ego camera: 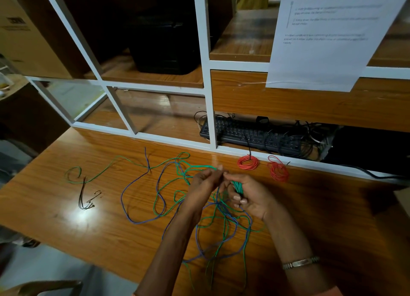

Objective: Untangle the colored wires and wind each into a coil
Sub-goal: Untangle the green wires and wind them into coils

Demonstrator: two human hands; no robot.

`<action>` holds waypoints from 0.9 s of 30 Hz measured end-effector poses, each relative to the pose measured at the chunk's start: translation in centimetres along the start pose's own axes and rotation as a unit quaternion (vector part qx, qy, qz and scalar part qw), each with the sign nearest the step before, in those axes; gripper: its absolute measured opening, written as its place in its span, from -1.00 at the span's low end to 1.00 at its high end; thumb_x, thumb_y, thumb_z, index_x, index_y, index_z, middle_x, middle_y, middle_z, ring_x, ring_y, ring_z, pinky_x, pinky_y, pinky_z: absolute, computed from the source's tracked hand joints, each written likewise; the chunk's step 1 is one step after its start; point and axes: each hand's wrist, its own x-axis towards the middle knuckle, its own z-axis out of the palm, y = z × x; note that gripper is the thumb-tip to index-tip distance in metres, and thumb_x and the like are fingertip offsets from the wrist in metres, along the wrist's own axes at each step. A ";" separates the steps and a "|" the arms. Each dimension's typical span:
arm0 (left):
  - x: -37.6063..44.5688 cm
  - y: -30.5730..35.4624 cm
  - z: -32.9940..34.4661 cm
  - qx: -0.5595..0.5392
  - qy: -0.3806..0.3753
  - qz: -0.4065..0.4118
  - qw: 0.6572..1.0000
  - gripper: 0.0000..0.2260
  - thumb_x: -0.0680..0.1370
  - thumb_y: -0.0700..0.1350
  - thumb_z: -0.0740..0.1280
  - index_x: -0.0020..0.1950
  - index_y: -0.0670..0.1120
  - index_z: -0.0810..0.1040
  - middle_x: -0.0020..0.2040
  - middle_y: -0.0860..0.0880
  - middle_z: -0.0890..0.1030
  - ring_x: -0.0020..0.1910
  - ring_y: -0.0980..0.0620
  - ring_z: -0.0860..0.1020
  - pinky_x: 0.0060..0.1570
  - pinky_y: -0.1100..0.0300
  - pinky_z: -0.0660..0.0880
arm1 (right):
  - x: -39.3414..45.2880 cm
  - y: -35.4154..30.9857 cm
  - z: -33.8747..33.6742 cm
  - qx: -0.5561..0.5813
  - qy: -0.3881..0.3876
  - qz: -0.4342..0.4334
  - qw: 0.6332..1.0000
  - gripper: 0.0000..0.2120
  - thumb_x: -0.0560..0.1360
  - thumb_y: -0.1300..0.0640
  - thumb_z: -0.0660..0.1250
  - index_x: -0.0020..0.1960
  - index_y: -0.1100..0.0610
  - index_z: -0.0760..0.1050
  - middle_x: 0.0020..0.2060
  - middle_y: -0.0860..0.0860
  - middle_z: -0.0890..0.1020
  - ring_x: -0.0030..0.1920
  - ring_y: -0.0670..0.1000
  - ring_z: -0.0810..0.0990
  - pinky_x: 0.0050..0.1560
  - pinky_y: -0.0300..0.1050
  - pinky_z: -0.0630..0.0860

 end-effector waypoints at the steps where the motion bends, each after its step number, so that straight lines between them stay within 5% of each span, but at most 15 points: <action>1: 0.1 -0.2 -0.3 0.013 -0.013 0.021 1.000 -0.59 0.70 0.03 0.30 -0.10 -0.31 0.62 -0.32 -0.16 0.56 -0.24 -0.05 0.55 -0.06 0.12 0.50 | -0.1 -0.1 0.0 -0.002 -0.003 0.001 1.000 -0.55 0.63 -0.06 0.26 -0.24 0.25 0.61 -0.62 0.01 0.31 -0.68 -0.10 0.15 -0.54 -0.18 0.21; 4: 0.2 -0.8 -0.9 0.012 -0.035 0.045 0.998 -0.62 0.70 -0.01 0.28 -0.10 -0.30 0.60 -0.32 -0.12 0.58 -0.28 -0.05 0.57 -0.08 0.10 0.55 | -1.0 -0.4 -0.2 0.066 -0.058 -0.005 0.996 -0.59 0.55 -0.06 0.38 -0.30 0.25 0.54 -0.68 -0.01 0.25 -0.70 -0.10 0.12 -0.59 -0.24 0.16; 6: 0.4 -0.8 -1.5 0.004 0.019 0.031 0.999 -0.66 0.68 0.03 0.29 -0.07 -0.22 0.63 -0.35 -0.02 0.49 -0.34 0.03 0.51 -0.14 0.13 0.54 | -1.5 -0.9 -0.8 0.177 -0.155 -0.040 0.971 -0.57 0.51 -0.08 0.47 -0.33 0.26 0.56 -0.73 -0.03 0.19 -0.71 -0.07 0.04 -0.60 -0.25 0.11; 9: 0.7 -1.3 -3.1 0.038 0.085 0.021 0.995 -0.69 0.70 0.04 0.28 -0.13 -0.09 0.62 -0.33 -0.02 0.32 -0.38 0.08 0.35 -0.29 0.24 0.51 | -2.0 -2.1 -2.2 0.326 -0.329 -0.134 0.876 -0.42 0.68 -0.15 0.20 -0.18 0.33 0.61 -0.72 -0.01 0.13 -0.68 -0.05 0.04 -0.51 -0.16 0.14; 11: 0.8 -1.9 -4.2 0.067 0.094 0.021 0.993 -0.69 0.70 0.03 0.30 -0.17 -0.07 0.62 -0.34 -0.02 0.30 -0.39 0.10 0.31 -0.35 0.25 0.42 | -2.3 -3.1 -3.3 0.401 -0.358 -0.196 0.820 -0.36 0.72 -0.18 0.07 -0.07 0.34 0.63 -0.67 -0.02 0.19 -0.63 -0.04 0.15 -0.40 -0.16 0.18; 14: 0.9 -2.5 -6.0 0.116 0.120 0.010 0.986 -0.67 0.68 0.04 0.35 -0.24 -0.05 0.62 -0.40 0.07 0.39 -0.42 0.13 0.32 -0.30 0.16 0.28 | -2.7 -4.2 -5.4 0.485 -0.232 -0.306 0.786 -0.49 0.72 -0.10 0.15 0.20 0.35 0.59 -0.50 -0.02 0.52 -0.50 -0.06 0.45 -0.28 -0.22 0.36; 16: 0.3 -2.2 -6.8 0.130 0.106 -0.001 0.986 -0.67 0.67 0.04 0.37 -0.26 -0.06 0.63 -0.45 0.14 0.44 -0.42 0.22 0.38 -0.27 0.16 0.29 | -3.5 -4.7 -6.9 0.533 -0.078 -0.358 0.763 -0.52 0.71 0.01 0.21 0.37 0.41 0.48 -0.14 0.04 0.70 -0.20 -0.06 0.66 -0.07 -0.21 0.50; 18: -0.7 -1.1 -7.4 0.133 0.066 0.014 0.989 -0.68 0.67 -0.06 0.37 -0.26 -0.12 0.62 -0.43 0.17 0.51 -0.37 0.33 0.45 -0.20 0.17 0.34 | -3.9 -5.5 -7.5 0.556 0.050 -0.383 0.736 -0.56 0.71 0.05 0.21 0.20 0.44 0.60 0.27 0.23 0.61 0.19 0.08 0.67 0.21 -0.11 0.52; 19: -1.2 -0.4 -7.4 0.129 0.045 0.027 0.990 -0.68 0.66 -0.08 0.37 -0.27 -0.15 0.61 -0.40 0.17 0.53 -0.32 0.34 0.48 -0.14 0.16 0.36 | -3.8 -5.7 -7.7 0.537 0.107 -0.384 0.744 -0.56 0.70 0.02 0.21 0.10 0.38 0.67 0.37 0.29 0.53 0.33 0.15 0.59 0.35 -0.05 0.46; 21: -2.1 1.2 -7.2 0.110 0.002 0.058 0.992 -0.67 0.62 -0.03 0.38 -0.28 -0.16 0.59 -0.32 0.09 0.52 -0.23 0.23 0.50 -0.04 0.11 0.36 | -2.7 -5.4 -7.1 0.421 0.199 -0.358 0.809 -0.52 0.61 -0.13 0.31 0.29 0.25 0.59 0.45 0.29 0.42 0.48 0.19 0.42 0.49 -0.01 0.33; 23: -2.5 3.0 -6.7 0.085 -0.034 0.094 0.991 -0.67 0.60 -0.01 0.34 -0.29 -0.17 0.58 -0.29 0.01 0.50 -0.19 0.12 0.48 0.02 0.10 0.36 | -0.8 -4.1 -6.7 0.245 0.290 -0.298 0.876 -0.07 0.36 -0.39 0.46 0.53 0.13 0.34 0.48 0.17 0.40 0.48 0.11 0.40 0.50 -0.02 0.29; 25: -2.3 4.2 -6.4 0.060 -0.041 0.131 0.989 -0.65 0.62 -0.01 0.33 -0.28 -0.21 0.56 -0.26 -0.06 0.49 -0.17 0.05 0.47 0.10 0.09 0.38 | 0.9 -2.8 -5.4 0.043 0.342 -0.184 0.921 -0.05 0.37 -0.51 0.31 0.54 0.10 0.35 0.45 0.09 0.44 0.44 0.05 0.42 0.51 0.03 0.26; 27: -1.9 5.1 -6.3 0.041 -0.030 0.157 0.986 -0.61 0.65 0.02 0.32 -0.24 -0.25 0.53 -0.23 -0.16 0.44 -0.15 -0.03 0.40 0.10 -0.02 0.33 | 1.7 -1.9 -3.9 -0.137 0.293 -0.053 0.945 -0.11 0.46 -0.55 0.06 0.40 0.15 0.50 0.37 0.13 0.54 0.29 0.08 0.54 0.49 0.13 0.34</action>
